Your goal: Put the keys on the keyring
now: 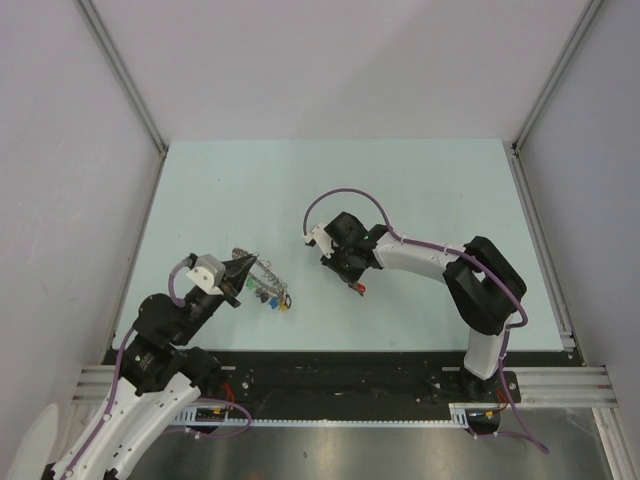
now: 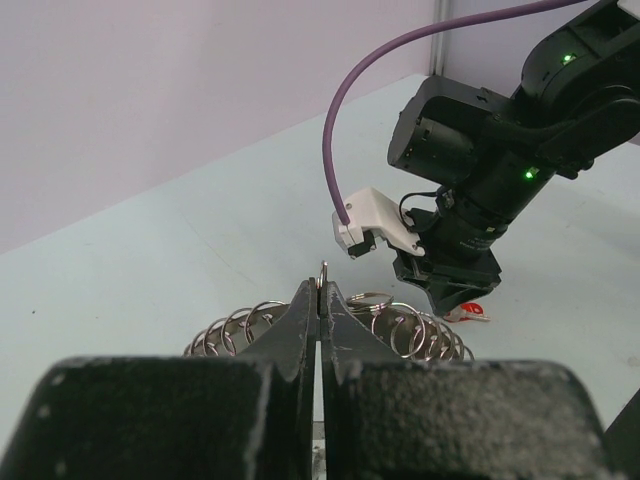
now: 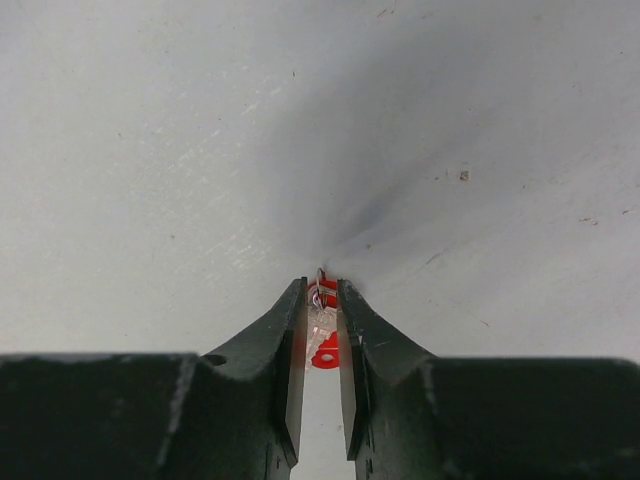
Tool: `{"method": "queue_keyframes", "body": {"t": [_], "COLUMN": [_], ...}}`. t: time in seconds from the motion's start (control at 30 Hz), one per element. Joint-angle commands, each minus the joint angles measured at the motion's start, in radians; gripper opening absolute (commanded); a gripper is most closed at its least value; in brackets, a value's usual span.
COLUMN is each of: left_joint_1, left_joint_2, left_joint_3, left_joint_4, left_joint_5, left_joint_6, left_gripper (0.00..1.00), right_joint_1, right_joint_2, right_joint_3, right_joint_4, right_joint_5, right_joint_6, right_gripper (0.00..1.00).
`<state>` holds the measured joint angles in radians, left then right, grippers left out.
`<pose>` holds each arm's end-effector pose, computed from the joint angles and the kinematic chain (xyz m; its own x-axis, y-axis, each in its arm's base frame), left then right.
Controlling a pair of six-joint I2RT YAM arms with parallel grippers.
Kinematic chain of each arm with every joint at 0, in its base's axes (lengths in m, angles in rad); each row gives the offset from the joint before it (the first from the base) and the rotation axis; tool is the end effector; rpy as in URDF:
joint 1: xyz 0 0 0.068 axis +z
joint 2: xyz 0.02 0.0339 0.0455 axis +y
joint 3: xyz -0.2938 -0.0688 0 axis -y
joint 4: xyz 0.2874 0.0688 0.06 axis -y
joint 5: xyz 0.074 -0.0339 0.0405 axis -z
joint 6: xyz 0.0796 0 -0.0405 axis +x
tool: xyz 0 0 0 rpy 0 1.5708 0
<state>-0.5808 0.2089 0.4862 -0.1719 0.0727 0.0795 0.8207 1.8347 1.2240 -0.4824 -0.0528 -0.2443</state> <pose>0.1182 -0.0845 0.3270 0.1359 0.0055 -0.9907 0.5987 0.7963 0.0866 0.2949 0.3226 0.1452 -0.4067 -0.7908 -0.4574 -0.8714 0.4862 -0.0657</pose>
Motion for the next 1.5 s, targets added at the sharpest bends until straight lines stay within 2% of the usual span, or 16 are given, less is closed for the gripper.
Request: {"method": "queue_keyframes", "body": {"t": [0.0,0.7,1.1,1.47], "left_joint_1": [-0.002,-0.002,-0.002,-0.002], "left_joint_2": [-0.003,0.004,0.004,0.007], "left_joint_3": [0.011,0.011,0.011,0.012], "left_joint_4": [0.068,0.069,0.068,0.066], "left_joint_5": [0.002,0.012,0.013,0.013], "left_joint_6": [0.011,0.009,0.011,0.011], "left_gripper": [0.0,0.01,0.0,0.01], "right_joint_1": [-0.003,-0.008,-0.011,-0.015], "right_joint_2": [0.006,0.02,0.023,0.028], "right_joint_3": [0.005,-0.011,-0.018,-0.026], "right_joint_4": [-0.008,-0.019,-0.01,0.018], "right_joint_5": [0.007,0.002,0.002,0.021], "right_joint_6": [0.003,0.01,0.008,0.023], "right_gripper": [0.22,0.18,0.12,0.13]}}
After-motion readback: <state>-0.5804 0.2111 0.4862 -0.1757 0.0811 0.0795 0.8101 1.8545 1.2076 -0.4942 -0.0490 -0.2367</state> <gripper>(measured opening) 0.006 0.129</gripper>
